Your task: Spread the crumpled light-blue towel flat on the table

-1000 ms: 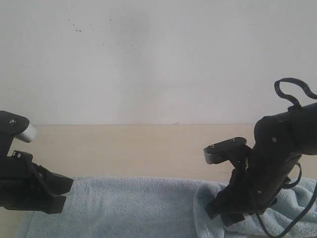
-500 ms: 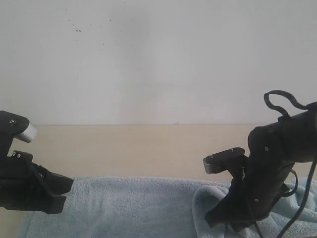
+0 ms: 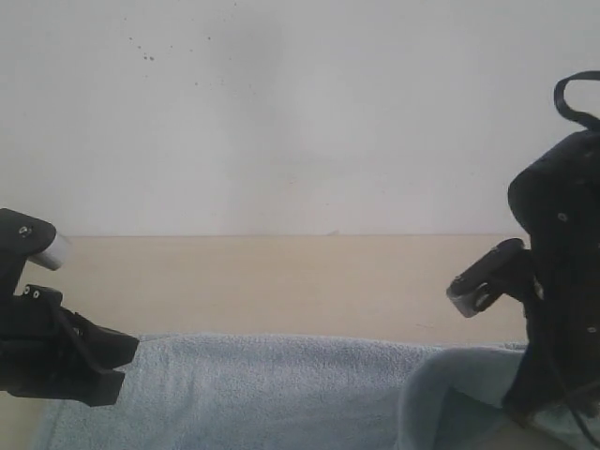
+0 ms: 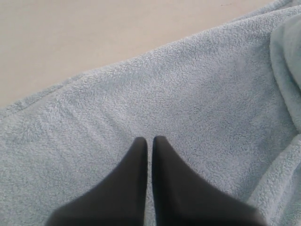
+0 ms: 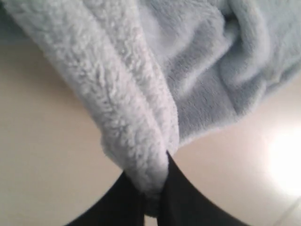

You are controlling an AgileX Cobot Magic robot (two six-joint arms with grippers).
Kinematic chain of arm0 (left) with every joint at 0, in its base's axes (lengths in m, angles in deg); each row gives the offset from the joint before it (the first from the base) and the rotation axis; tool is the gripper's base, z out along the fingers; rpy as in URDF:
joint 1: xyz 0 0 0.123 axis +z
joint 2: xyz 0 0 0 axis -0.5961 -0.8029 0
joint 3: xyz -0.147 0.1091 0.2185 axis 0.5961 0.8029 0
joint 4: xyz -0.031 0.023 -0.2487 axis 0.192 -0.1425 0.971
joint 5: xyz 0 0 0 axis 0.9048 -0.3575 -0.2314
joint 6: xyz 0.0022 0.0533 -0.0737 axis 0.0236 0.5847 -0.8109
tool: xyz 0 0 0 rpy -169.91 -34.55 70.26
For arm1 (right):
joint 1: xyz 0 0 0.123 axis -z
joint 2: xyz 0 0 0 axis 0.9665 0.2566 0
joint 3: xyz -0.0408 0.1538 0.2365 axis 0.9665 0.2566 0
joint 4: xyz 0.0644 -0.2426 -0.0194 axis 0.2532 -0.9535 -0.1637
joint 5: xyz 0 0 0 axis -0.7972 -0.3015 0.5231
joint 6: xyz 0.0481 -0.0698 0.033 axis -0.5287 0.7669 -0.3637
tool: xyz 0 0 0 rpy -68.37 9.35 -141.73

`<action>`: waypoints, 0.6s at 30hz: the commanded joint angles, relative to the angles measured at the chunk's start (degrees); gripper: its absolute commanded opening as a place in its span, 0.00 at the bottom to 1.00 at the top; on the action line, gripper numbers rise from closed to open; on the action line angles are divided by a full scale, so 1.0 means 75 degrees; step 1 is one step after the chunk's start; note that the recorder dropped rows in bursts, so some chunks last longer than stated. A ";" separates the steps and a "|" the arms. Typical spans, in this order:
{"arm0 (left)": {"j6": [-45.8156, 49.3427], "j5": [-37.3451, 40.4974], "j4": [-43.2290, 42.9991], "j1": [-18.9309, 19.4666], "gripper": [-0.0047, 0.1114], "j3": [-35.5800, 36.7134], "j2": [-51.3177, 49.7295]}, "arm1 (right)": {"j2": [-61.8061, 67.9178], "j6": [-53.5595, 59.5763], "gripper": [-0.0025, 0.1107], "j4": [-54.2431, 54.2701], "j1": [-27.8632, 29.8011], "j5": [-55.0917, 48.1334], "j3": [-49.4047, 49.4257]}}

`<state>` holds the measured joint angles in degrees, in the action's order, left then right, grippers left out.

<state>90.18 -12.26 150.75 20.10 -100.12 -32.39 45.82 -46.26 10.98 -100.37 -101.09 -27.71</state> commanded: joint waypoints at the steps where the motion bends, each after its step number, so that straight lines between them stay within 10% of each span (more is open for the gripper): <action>1: 0.0115 0.0064 0.0058 -0.0008 0.07 0.0024 0.0053 | -0.0358 0.0013 0.02 -0.1034 0.0008 -0.0694 -0.0030; 10: 0.0486 0.0054 0.0032 -0.0008 0.07 0.0024 0.0053 | -0.0394 0.0321 0.04 -0.1199 0.0008 -0.0694 -0.0003; 18: 0.0843 0.0002 -0.0204 -0.0008 0.07 0.0024 0.0053 | -0.0394 0.1216 0.42 -0.1783 0.0015 -0.0694 0.1685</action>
<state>95.17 -12.26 150.33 20.10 -100.12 -32.39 43.22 -37.67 3.75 -100.37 -105.83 -19.90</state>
